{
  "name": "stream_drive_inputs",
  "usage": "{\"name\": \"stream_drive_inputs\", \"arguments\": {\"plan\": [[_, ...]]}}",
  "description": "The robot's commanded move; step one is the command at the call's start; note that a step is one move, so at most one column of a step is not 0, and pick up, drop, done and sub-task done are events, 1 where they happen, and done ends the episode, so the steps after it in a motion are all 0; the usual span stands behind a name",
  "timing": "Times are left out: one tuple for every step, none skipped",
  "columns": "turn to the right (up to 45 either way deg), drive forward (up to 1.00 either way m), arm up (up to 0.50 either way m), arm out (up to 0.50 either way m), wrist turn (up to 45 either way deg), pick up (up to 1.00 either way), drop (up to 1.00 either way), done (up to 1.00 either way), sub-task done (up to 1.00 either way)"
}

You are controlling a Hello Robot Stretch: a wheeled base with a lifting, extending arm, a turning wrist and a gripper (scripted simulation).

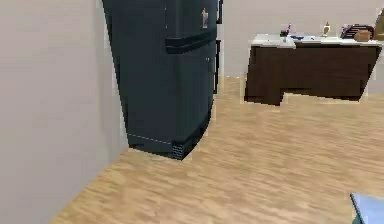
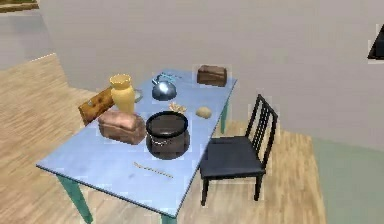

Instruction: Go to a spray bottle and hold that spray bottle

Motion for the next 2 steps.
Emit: {"name": "stream_drive_inputs", "arguments": {"plan": [[18.0,0.00,0.00,0.00,0.0,0.00,0.00,0.00,0.00],[0.0,1.00,0.00,0.00,0.0,0.00,0.00,0.00,0.00]]}}
